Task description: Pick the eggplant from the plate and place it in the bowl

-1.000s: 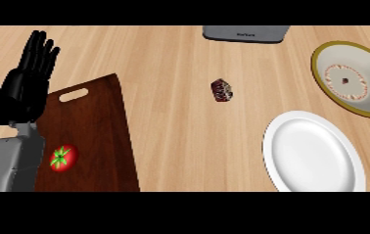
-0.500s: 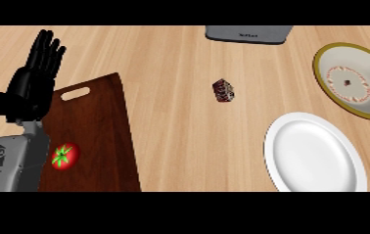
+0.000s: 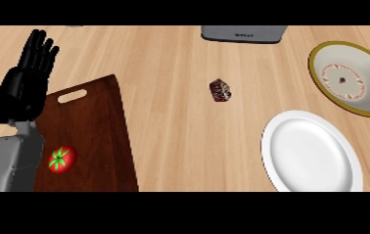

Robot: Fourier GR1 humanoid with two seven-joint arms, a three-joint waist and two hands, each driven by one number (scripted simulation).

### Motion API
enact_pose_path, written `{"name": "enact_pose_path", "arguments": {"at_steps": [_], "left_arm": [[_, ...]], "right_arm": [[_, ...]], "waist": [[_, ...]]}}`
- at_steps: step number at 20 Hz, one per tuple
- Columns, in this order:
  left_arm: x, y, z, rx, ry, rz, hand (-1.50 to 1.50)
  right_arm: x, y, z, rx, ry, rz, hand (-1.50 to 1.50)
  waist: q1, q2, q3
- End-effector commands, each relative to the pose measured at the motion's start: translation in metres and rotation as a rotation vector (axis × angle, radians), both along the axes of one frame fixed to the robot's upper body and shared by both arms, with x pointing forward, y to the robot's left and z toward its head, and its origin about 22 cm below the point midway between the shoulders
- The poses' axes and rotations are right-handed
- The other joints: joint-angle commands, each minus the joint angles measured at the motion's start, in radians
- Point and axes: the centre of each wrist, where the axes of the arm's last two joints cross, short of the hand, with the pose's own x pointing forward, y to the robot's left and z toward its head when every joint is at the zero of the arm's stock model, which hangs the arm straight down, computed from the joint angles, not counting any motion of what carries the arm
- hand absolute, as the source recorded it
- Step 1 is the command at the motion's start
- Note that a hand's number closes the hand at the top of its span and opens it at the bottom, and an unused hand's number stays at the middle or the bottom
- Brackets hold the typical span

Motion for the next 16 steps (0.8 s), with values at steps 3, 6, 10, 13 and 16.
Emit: {"name": "enact_pose_path", "arguments": {"at_steps": [3,6,10,13,16], "left_arm": [[-0.002,0.002,-0.003,0.001,0.01,0.03,0.0],[0.003,0.009,-0.009,-0.006,-0.004,0.018,0.0],[0.002,0.005,-0.001,-0.014,-0.017,0.008,0.0],[0.0,0.008,0.002,0.001,-0.012,0.01,0.0],[0.001,-0.001,0.004,-0.01,-0.023,0.008,0.0]], "right_arm": [[0.021,0.025,-0.058,-0.065,0.049,0.065,1.5],[0.038,0.041,-0.062,-0.024,0.104,-0.05,1.5],[0.039,0.047,-0.085,0.09,0.174,-0.085,-1.5],[0.036,0.047,-0.101,0.243,0.171,-0.076,-1.5],[0.037,0.055,-0.115,0.391,0.129,-0.047,-1.5]], "waist": [[-0.028,-0.004,0.0],[-0.013,0.005,0.0],[-0.008,0.006,0.001],[-0.003,0.009,0.003],[-0.015,0.005,0.003]]}}
